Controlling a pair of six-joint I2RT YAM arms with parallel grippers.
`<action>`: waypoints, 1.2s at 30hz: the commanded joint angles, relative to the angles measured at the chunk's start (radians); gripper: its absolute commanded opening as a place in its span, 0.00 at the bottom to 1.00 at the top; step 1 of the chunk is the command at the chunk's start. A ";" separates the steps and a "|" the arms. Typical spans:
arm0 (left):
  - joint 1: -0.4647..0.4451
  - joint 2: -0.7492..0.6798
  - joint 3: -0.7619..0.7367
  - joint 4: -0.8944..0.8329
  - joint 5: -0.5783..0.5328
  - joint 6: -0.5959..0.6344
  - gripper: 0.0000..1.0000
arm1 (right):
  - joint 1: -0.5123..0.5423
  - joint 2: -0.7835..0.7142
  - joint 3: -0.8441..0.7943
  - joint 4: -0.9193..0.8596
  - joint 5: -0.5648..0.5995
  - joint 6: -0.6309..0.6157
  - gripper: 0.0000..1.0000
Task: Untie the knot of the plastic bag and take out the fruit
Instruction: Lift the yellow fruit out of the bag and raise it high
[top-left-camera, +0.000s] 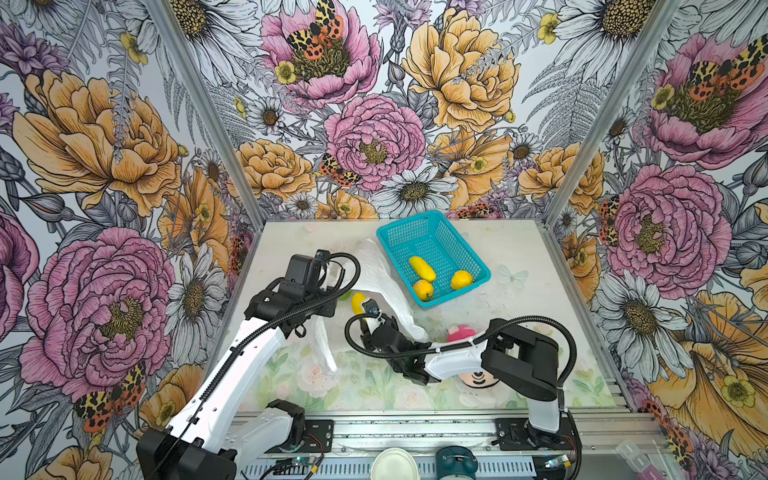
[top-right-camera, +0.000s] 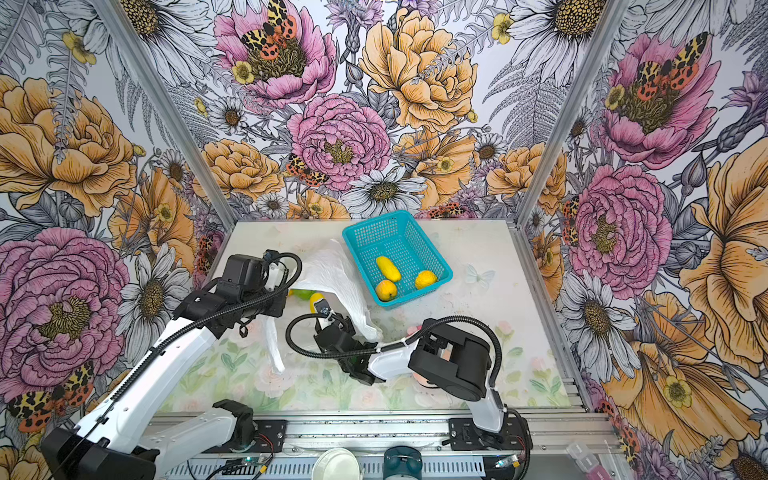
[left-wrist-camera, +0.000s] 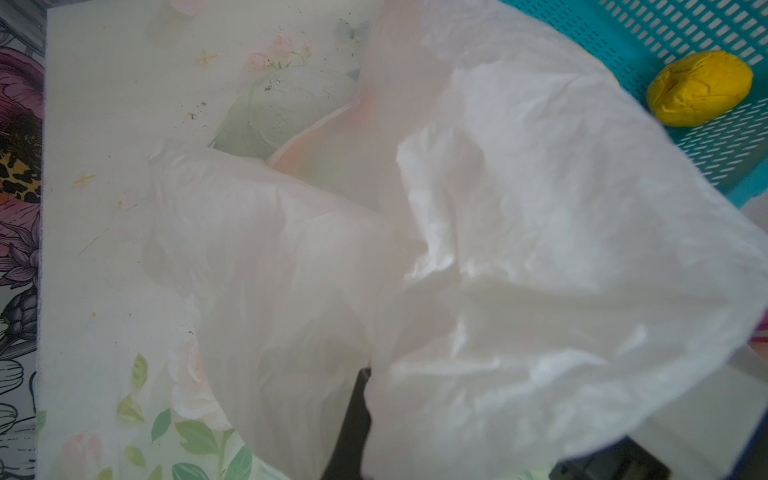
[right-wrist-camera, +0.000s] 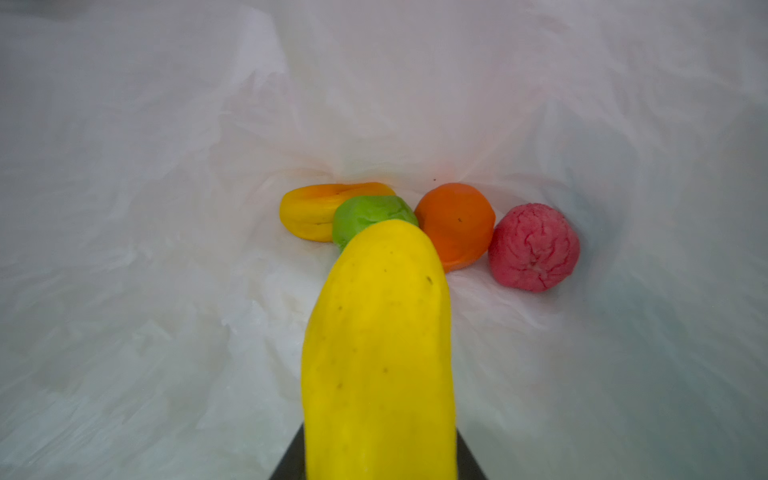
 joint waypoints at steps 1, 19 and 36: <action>-0.008 -0.016 -0.011 0.007 0.007 -0.008 0.00 | 0.010 -0.061 -0.054 0.214 -0.077 -0.081 0.33; -0.011 -0.014 -0.010 0.007 0.009 -0.008 0.00 | 0.182 -0.584 -0.401 0.490 -0.027 -0.251 0.32; -0.006 0.012 -0.009 0.008 0.026 -0.009 0.00 | -0.350 -1.185 -0.471 -0.038 0.116 0.128 0.30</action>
